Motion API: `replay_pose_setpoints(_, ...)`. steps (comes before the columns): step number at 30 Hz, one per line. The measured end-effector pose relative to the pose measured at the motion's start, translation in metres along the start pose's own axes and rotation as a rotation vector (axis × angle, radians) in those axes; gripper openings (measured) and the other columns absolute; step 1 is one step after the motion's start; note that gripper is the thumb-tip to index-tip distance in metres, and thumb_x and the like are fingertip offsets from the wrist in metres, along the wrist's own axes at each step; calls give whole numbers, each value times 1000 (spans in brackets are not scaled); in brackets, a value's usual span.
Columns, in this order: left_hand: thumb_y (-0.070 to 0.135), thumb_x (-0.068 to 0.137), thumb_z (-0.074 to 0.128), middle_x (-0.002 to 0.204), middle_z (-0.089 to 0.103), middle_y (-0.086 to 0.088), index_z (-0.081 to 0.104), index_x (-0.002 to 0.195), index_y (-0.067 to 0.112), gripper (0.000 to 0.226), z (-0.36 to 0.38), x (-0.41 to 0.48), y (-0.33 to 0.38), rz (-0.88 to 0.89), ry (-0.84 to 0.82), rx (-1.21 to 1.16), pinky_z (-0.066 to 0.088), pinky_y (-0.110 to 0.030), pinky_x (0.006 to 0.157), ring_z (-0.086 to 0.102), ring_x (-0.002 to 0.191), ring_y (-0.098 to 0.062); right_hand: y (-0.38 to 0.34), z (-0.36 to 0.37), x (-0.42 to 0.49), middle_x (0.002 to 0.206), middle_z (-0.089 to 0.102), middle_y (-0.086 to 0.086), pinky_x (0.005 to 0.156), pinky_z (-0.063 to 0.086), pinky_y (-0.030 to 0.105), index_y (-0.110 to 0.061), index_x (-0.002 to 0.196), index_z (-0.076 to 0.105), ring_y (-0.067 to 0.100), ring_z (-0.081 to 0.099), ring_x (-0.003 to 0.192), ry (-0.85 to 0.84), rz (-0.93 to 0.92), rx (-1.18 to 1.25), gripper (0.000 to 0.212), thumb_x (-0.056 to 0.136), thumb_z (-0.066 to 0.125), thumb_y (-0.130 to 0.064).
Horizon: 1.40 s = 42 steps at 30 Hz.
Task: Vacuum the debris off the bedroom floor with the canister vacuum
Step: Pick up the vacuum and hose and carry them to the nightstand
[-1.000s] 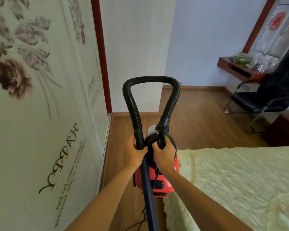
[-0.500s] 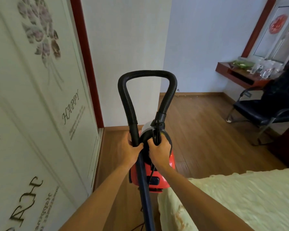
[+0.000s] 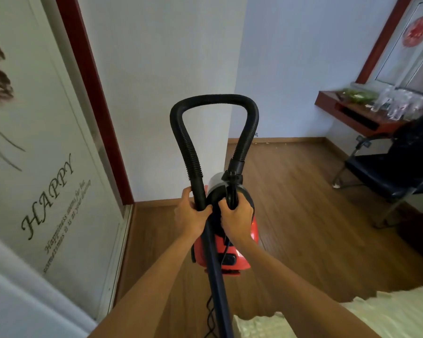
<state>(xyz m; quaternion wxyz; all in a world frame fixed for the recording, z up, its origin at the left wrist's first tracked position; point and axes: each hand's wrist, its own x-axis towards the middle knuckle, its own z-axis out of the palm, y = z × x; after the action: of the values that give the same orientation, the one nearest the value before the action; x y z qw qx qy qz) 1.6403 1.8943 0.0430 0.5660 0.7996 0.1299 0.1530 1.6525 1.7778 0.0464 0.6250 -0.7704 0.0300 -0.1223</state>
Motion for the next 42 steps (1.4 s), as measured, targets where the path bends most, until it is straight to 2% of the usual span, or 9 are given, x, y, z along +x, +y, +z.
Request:
replay_pose_setpoints(4,17,81,76,84,67,-2,47,126,21,54,41,60,4,18,-76,-22,53,-16,59,63,65,-6,17,3,65,64,59,0,53,47,18,-3,80,58,8,54,54,60,16,-14,12,88,62,-11)
replay_pose_setpoints(9,18,82,76,86,65,0,46,127,21,54,98,144,3,29,-183,-41,46,-11,53,62,65,-5,38,9,151,66,60,1,52,47,16,-2,83,59,4,54,53,151,57,-39,11,88,62,-11)
replay_pose_setpoints(15,21,81,77,97,64,2,49,121,25,49,172,242,19,90,-275,-86,55,-27,74,63,79,-12,47,2,260,64,57,-1,50,44,14,-9,77,56,2,51,51,279,45,-72,12,87,62,-13)
replay_pose_setpoints(19,25,79,78,96,65,8,47,112,36,46,225,287,32,146,-311,-113,57,-27,73,67,79,-11,53,-18,320,62,55,-2,49,45,18,-10,75,55,6,50,51,340,36,-88,13,86,62,-14)
replay_pose_setpoints(21,24,80,77,90,62,16,45,111,39,47,254,305,41,166,-352,-141,53,-19,66,66,77,-5,59,-32,349,62,54,-1,49,46,22,-11,74,54,9,51,53,370,38,-95,15,85,62,-16)
replay_pose_setpoints(25,17,83,75,87,62,14,48,113,34,44,314,333,58,189,-425,-190,52,-12,60,66,76,-6,74,-65,402,60,50,-3,47,41,18,-13,69,48,3,45,48,426,32,-105,21,86,61,-13)
replay_pose_setpoints(29,15,80,76,94,66,2,53,118,24,45,390,365,66,183,-456,-220,60,-36,71,68,82,-17,100,-103,462,61,53,-3,49,42,16,-12,71,51,4,48,50,462,54,-135,19,86,62,-13)
replay_pose_setpoints(37,13,79,77,93,67,5,55,117,23,45,535,418,90,125,-481,-249,56,-17,65,68,80,-8,152,-184,588,62,53,-4,50,40,14,-14,69,50,4,46,52,469,102,-200,22,86,62,-15)
replay_pose_setpoints(42,17,76,78,96,70,2,48,101,53,53,615,443,97,61,-488,-260,61,-38,75,71,82,-11,177,-229,652,61,52,-2,50,41,22,-16,67,48,8,47,53,467,135,-241,24,86,63,-14)
